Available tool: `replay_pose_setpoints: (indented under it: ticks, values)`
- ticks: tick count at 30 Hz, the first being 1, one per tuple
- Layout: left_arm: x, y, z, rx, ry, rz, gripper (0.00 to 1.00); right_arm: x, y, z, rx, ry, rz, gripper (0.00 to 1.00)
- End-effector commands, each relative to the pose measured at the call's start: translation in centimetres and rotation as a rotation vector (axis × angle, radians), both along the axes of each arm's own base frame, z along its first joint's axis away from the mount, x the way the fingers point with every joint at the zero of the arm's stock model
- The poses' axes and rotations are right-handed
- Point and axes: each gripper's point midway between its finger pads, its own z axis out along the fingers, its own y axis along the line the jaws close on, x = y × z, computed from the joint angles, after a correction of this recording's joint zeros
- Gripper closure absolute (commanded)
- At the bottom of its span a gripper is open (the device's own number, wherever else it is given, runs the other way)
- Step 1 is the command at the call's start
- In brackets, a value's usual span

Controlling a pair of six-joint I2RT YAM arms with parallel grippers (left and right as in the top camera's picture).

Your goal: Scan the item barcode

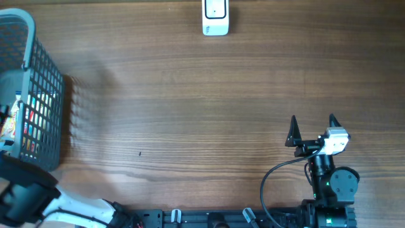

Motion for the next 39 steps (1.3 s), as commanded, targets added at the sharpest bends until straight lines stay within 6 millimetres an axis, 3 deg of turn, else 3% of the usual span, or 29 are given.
replay_pose_setpoints:
  ticks: [1, 6, 9, 14, 22, 26, 27, 28, 29, 33, 35, 37, 39]
  values:
    - [-0.2, 0.3, -4.4, -0.079, 0.086, 0.056, 0.00, 0.0, -0.3, 0.2, 0.008, -0.009, -0.015, 0.00]
    - [-0.2, 0.3, -8.1, -0.145, 0.138, 0.056, 0.00, 0.0, -0.3, 0.2, 0.008, -0.010, -0.015, 0.00]
    - [0.0, 0.5, -9.1, -0.152, 0.142, 0.055, 0.00, 0.0, -0.3, 0.2, 0.008, -0.010, -0.015, 0.00]
    - [1.3, 1.6, -9.4, -0.120, 0.086, 0.051, 0.00, 0.0, -0.3, 0.2, 0.008, -0.009, -0.015, 0.00]
    - [4.6, 1.1, -9.3, -0.171, -0.086, 0.026, 0.02, 0.0, -0.3, 0.2, 0.008, -0.010, -0.015, 0.00]
    - [6.3, 0.1, -8.9, -0.201, -0.166, -0.098, 0.29, 0.0, -0.3, 0.2, 0.008, -0.010, -0.015, 0.00]
    - [6.3, 0.1, -8.9, -0.200, -0.165, -0.100, 0.50, 0.0, -0.3, 0.2, 0.008, -0.010, -0.015, 0.00]
    - [6.3, 0.1, -8.9, -0.201, -0.165, -0.098, 0.80, 0.0, -0.3, 0.2, 0.008, -0.010, -0.015, 0.00]
    - [6.3, 0.1, -8.9, -0.202, -0.165, -0.097, 0.96, 0.0, -0.3, 0.2, 0.008, -0.009, -0.015, 0.00]
    - [6.0, 0.2, -8.2, -0.199, -0.168, -0.086, 0.96, 0.0, -0.3, 0.2, 0.008, -0.009, -0.015, 0.00]
    - [6.1, 0.3, -6.8, -0.174, -0.191, -0.091, 0.96, 0.0, -0.3, 0.2, 0.008, -0.010, -0.015, 0.00]
    - [7.0, 0.2, -4.3, -0.145, -0.267, -0.106, 0.96, 0.0, -0.3, 0.2, 0.008, -0.009, -0.015, 0.00]
    - [8.3, -0.3, -0.5, -0.108, -0.392, -0.138, 0.96, 0.0, -0.3, 0.2, 0.009, -0.009, -0.015, 0.00]
